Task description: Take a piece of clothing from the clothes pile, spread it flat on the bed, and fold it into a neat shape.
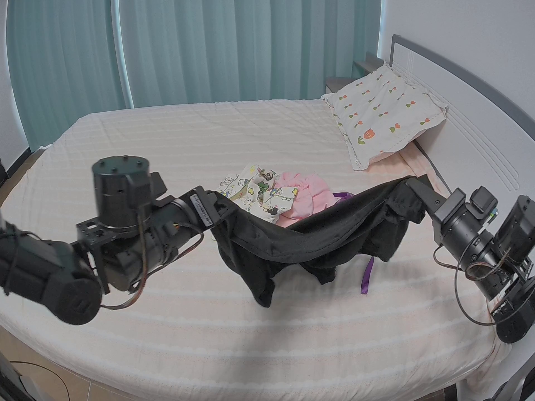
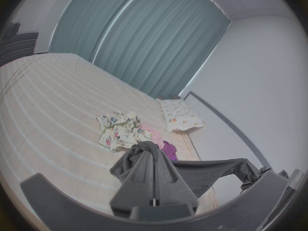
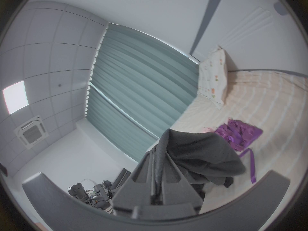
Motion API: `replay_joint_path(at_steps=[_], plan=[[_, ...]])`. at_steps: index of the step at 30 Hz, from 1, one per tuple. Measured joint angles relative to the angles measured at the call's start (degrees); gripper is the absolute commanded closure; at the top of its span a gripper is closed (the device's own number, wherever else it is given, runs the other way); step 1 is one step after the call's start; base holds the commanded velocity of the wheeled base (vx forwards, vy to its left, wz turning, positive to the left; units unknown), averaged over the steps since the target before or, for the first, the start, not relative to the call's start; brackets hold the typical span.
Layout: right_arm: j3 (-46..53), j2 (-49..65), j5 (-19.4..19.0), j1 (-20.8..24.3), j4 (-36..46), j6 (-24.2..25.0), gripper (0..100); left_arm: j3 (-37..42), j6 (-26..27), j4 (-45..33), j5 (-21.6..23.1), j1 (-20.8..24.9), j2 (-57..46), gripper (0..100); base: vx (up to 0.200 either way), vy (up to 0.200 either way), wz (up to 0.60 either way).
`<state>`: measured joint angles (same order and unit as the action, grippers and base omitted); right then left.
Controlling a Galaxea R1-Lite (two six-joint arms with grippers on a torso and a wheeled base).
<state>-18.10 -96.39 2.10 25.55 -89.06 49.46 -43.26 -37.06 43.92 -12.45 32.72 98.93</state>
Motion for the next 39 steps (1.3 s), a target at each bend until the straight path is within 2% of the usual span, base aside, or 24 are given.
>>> replay_joint_path(at_steps=[7,17,27,39], plan=[[7.24,2.84,-2.17,1.78,0.11,0.57,100,10.3,-1.12,2.11,-1.21,1.15,-8.68,100,0.0,0.0,0.0],[12.07,-1.82,-2.58,4.88,0.11,1.28,100,21.64,-4.07,15.86,-1.65,2.52,-9.46,100,0.0,0.0,0.0],[13.95,-0.79,-2.07,6.14,0.13,1.17,100,25.25,-4.05,16.79,-1.49,2.78,-9.33,100,0.0,0.0,0.0],[14.58,0.55,-2.12,6.95,0.09,3.32,100,27.54,-3.78,16.98,-1.76,4.73,-9.18,100,-0.2,0.0,0.0]])
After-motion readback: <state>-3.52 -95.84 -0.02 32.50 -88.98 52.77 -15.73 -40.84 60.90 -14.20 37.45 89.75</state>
